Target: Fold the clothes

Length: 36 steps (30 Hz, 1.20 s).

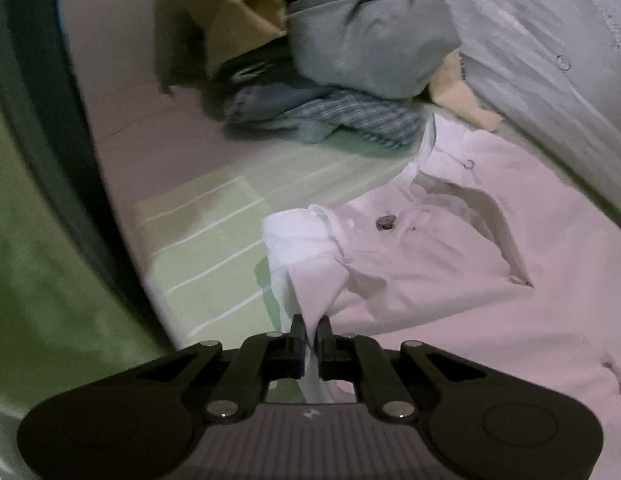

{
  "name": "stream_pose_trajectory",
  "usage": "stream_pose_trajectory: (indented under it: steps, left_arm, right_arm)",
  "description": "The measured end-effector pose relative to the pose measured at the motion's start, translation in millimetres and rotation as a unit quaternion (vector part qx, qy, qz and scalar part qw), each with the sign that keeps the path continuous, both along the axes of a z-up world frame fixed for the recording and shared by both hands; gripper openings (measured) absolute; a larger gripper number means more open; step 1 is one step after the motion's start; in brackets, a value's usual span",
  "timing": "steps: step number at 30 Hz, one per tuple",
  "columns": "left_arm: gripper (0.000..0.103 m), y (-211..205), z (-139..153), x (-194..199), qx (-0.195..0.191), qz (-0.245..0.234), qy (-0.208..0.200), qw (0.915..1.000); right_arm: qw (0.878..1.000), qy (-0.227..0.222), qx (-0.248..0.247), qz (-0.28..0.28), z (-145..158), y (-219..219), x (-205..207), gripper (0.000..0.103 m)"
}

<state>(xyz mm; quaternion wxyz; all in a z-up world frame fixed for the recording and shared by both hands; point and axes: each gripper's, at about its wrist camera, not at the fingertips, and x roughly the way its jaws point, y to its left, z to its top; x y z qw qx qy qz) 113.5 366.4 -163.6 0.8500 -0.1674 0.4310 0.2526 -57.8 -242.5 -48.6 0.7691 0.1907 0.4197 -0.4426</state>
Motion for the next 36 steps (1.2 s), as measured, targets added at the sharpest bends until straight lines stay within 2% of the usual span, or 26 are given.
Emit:
stream_pose_trajectory:
  steps: [3, 6, 7, 8, 9, 10, 13, 16, 20, 23, 29, 30, 32, 33, 34, 36]
  left_arm:
    - [0.008, -0.4, 0.1, -6.0, 0.01, -0.007, 0.009, 0.9999]
    - [0.013, -6.1, 6.9, -5.5, 0.026, -0.016, 0.009, 0.9995]
    - [0.013, -9.1, 12.9, -3.6, 0.032, -0.015, 0.004, 0.9994]
    - [0.023, -12.1, 18.8, -1.8, 0.039, -0.014, -0.001, 0.9992]
    - [0.03, -15.2, 24.8, 0.1, 0.045, -0.013, -0.007, 0.9989]
    - [0.04, -18.2, 30.7, 1.9, 0.052, -0.012, -0.012, 0.9985]
    - [0.054, -30.7, 53.0, 9.0, 0.065, -0.015, -0.045, 0.9967]
    - [0.07, -54.1, 67.9, 25.4, 0.072, -0.05, -0.068, 0.9939]
    - [0.075, -98.8, 66.5, 56.2, 0.068, -0.119, -0.07, 0.9881]
    - [0.076, -132.4, 53.3, 79.8, 0.042, -0.165, -0.054, 0.9838]
    - [0.076, -193.3, 19.2, 117.3, -0.006, -0.214, -0.03, 0.9764]
    - [0.076, -198.8, 14.0, 124.6, -0.007, -0.221, -0.025, 0.975]
    - [0.076, -212.8, 5.2, 138.2, -0.006, -0.232, -0.014, 0.9726]
    - [0.076, -219.3, 0.7, 145.6, -0.006, -0.236, -0.009, 0.9716]
    - [0.076, -223.9, -3.5, 152.1, -0.005, -0.238, -0.001, 0.9713]
    - [0.076, -231.8, -10.7, 163.3, -0.002, -0.239, 0.012, 0.971]
  right_arm:
    - [1.0, 0.006, 0.004, 0.013, -2.2, -1.4, -1.7, 0.005]
    - [1.0, 0.005, 0.003, 0.022, -1.1, -4.5, -0.9, 0.008]
    - [1.0, 0.003, 0.002, 0.02, 0.6, -5.9, -0.7, 0.018]
    - [1.0, 0.0, 0.001, 0.018, 2.2, -7.3, -0.4, 0.027]
    - [1.0, -0.002, -0.007, 0.014, 4.8, -9.4, -0.4, 0.048]
    - [1.0, -0.007, -0.019, 0.01, 8.6, -12.4, -0.2, 0.061]
    - [0.998, -0.018, -0.052, 0.016, 20.1, -22.4, 5.5, 0.073]
    - [0.996, -0.029, -0.084, 0.03, 30.1, -29.0, 17.6, 0.086]
    - [0.994, -0.066, -0.075, 0.051, 34.3, -43.4, 44.0, 0.086]
    - [0.992, -0.092, -0.056, 0.066, 35.0, -53.2, 66.2, 0.086]
    - [0.99, -0.119, -0.019, 0.073, 21.6, -89.4, 132.2, 0.083]
    - [0.99, -0.123, -0.013, 0.074, 19.3, -95.5, 143.3, 0.08]
    - [0.988, -0.132, -0.001, 0.076, 14.8, -107.7, 165.4, 0.06]
    - [0.988, -0.136, 0.005, 0.077, 12.6, -113.8, 176.4, 0.037]
    - [0.987, -0.141, 0.011, 0.078, 10.3, -119.9, 187.5, 0.03]
    - [0.985, -0.149, 0.023, 0.08, 5.8, -132.0, 209.5, 0.033]
